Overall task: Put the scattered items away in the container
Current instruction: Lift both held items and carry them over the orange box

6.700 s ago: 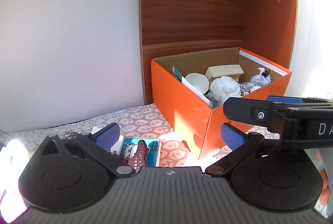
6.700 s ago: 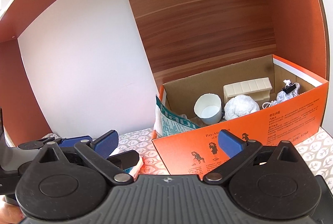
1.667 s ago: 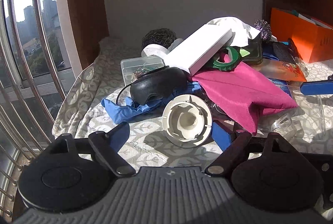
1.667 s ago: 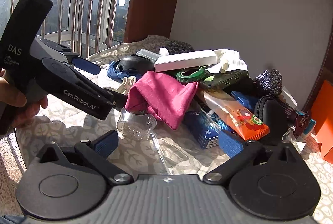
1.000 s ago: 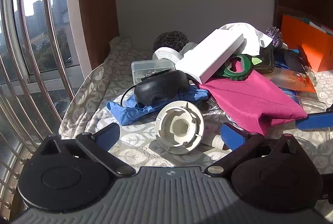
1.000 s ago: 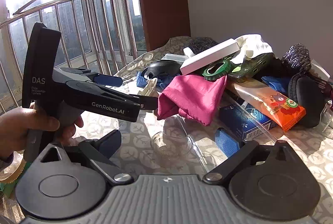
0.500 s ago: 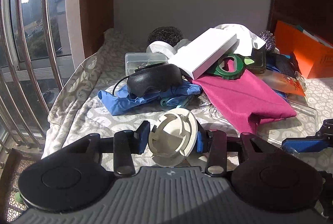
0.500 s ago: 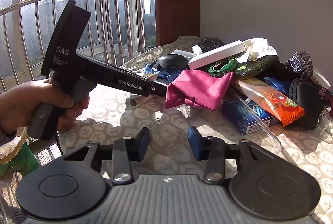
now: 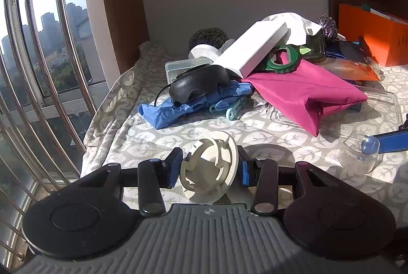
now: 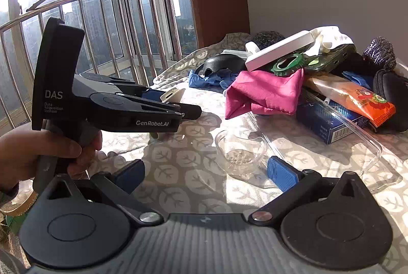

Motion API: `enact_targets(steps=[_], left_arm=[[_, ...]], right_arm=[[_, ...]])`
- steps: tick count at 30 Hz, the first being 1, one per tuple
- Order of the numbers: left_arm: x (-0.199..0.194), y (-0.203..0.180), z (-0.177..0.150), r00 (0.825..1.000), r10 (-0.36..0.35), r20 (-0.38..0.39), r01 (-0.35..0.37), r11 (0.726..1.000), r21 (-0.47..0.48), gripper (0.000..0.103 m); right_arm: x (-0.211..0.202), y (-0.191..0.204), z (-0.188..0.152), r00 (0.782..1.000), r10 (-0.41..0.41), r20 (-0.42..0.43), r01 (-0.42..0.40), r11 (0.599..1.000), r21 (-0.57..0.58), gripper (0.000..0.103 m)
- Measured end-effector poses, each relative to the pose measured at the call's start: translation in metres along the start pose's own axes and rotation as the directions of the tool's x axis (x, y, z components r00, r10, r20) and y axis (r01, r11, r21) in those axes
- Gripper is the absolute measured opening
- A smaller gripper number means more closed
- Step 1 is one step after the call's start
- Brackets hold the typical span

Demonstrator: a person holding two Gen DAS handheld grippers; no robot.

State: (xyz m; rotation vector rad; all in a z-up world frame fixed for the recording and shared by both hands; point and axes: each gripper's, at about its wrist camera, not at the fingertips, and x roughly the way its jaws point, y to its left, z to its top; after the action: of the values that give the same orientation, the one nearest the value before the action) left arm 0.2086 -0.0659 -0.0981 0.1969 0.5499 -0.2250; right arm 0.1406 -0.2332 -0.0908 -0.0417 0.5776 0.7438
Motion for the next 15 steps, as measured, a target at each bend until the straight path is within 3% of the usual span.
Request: enact_targets(steps=[4, 5, 6, 7, 8, 9, 15], left_arm=[[0.001, 0.004, 0.000, 1.000, -0.016, -0.002, 0.016, 1.000, -0.014, 0.043], [0.001, 0.004, 0.000, 1.000, -0.018, -0.001, 0.018, 1.000, -0.018, 0.044], [0.001, 0.004, 0.000, 1.000, -0.018, -0.001, 0.018, 1.000, -0.020, 0.044], [0.001, 0.004, 0.000, 1.000, -0.017, -0.002, 0.017, 1.000, -0.021, 0.044], [0.001, 0.004, 0.000, 1.000, -0.016, -0.002, 0.016, 1.000, -0.020, 0.044], [0.001, 0.004, 0.000, 1.000, -0.018, -0.002, 0.018, 1.000, -0.023, 0.043], [-0.005, 0.002, 0.001, 1.000, -0.021, 0.014, 0.022, 0.999, -0.031, 0.041]], right_arm=[[-0.004, -0.014, 0.002, 0.999, 0.044, 0.031, -0.047, 0.994, 0.096, 0.103], [-0.005, -0.019, 0.002, 0.998, 0.056, 0.043, -0.061, 0.991, 0.121, 0.098], [-0.004, -0.023, 0.003, 0.998, 0.049, 0.034, -0.053, 0.989, 0.135, 0.079], [-0.004, -0.022, 0.005, 1.000, 0.006, 0.023, -0.008, 0.994, 0.111, 0.067], [-0.003, -0.019, 0.007, 0.999, -0.048, 0.008, 0.047, 0.997, 0.057, 0.043], [-0.002, -0.016, 0.008, 0.998, -0.070, 0.005, 0.070, 0.998, 0.011, 0.037], [-0.007, -0.023, 0.004, 0.999, -0.031, 0.032, 0.031, 0.999, 0.027, 0.037]])
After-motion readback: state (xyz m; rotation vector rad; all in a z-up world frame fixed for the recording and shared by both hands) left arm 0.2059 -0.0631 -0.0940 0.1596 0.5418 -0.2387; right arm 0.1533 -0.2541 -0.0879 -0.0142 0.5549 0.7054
